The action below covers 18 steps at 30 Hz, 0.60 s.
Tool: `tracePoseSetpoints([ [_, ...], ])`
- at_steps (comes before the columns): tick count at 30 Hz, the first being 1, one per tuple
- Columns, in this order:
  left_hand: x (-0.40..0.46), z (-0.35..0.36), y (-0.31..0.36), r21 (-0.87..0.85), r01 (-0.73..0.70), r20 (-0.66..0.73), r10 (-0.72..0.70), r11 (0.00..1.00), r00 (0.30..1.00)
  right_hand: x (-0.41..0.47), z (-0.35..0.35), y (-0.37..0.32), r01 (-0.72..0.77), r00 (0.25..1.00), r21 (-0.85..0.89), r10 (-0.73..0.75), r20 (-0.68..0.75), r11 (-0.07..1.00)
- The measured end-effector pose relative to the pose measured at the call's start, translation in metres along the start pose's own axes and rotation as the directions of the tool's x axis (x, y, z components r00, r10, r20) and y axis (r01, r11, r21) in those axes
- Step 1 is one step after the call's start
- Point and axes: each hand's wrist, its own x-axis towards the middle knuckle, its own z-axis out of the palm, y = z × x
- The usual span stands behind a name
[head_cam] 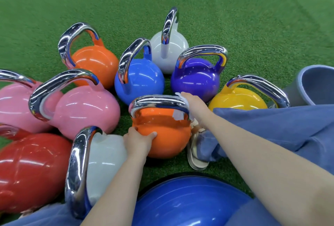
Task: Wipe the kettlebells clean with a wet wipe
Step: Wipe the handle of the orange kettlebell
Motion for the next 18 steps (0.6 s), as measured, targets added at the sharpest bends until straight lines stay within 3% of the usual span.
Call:
tracePoseSetpoints([
  [2, -0.001, 0.0, -0.002, -0.003, -0.008, -0.001, 0.008, 1.0, 1.0, 0.008, -0.001, 0.012, -0.053, 0.999, 0.098, 0.052, 0.01, 0.994],
  [5, -0.003, 0.001, -0.005, 0.004, -0.036, -0.012, 0.036, 0.999, 0.999, 0.017, 0.002, 0.026, -0.085, 0.996, 0.065, 0.087, -0.027, 0.994],
  [11, -0.004, 0.002, -0.005, 0.019, -0.054, -0.005, 0.054, 0.998, 0.999, 0.016, 0.007, 0.043, -0.092, 0.979, 0.359, 0.151, -0.14, 0.929],
  [18, -0.005, 0.003, -0.007, 0.011, -0.059, -0.006, 0.059, 0.998, 0.998, 0.014, 0.019, 0.069, -0.002, 0.942, 0.379, 0.13, -0.311, 0.925],
])
